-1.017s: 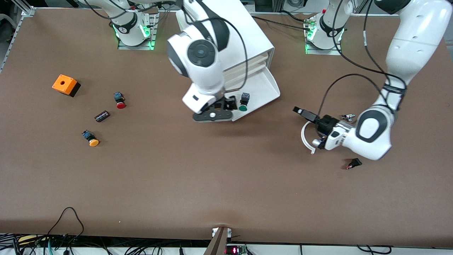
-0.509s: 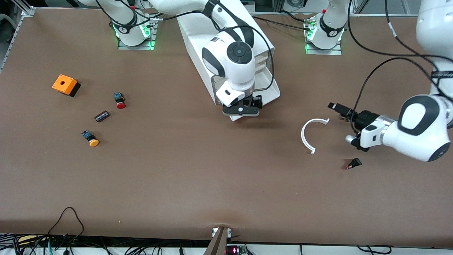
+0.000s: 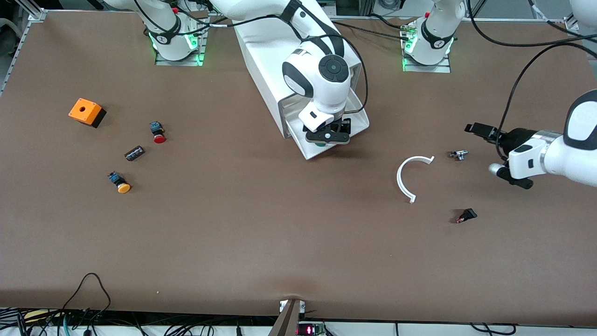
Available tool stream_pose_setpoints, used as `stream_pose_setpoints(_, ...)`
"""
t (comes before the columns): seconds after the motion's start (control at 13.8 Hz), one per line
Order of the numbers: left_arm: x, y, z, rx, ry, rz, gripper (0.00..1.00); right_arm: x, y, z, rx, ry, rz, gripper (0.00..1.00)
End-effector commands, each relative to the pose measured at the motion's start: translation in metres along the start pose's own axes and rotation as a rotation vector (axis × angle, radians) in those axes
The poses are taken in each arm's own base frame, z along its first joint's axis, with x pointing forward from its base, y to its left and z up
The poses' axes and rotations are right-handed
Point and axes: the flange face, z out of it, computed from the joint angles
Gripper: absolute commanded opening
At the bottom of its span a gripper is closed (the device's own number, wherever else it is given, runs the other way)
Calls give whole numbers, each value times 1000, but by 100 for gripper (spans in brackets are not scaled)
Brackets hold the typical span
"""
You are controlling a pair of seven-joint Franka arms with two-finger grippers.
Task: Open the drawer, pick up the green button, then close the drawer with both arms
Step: 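Grasp the green push button in the drawer with the right gripper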
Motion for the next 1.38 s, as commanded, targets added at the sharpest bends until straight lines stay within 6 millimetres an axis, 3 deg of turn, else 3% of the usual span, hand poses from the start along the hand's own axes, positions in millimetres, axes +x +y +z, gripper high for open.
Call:
stream_pose_setpoints(0.0,-27,9,-26,117,30,-44,100,-3,6,7,-36,10,5,92)
stream_pose_setpoints(0.22,-51,6,-47,158,71,-81,100,-4,7,22,-55,3,3,82)
stream_pose_setpoints(0.51,-82,21,-80,237,150,-133,100,-4,7,24,-58,4,-7,25)
stream_pose_setpoints(0.65,-91,32,-106,249,228,-255,100,-2,7,20,-54,9,-17,2)
stream_pose_setpoints(0.94,-95,48,-114,272,248,-262,100,17,15,-16,-37,21,-25,0)
stream_pose_setpoints(1.09,-97,49,-116,277,253,-261,100,46,34,-60,-17,17,-33,0)
stream_pose_setpoints(1.24,-108,67,-124,310,279,-259,100,94,88,-112,2,-28,-101,0)
stream_pose_setpoints(1.31,-112,64,-126,315,285,-276,100,106,112,-124,-6,-59,-162,0)
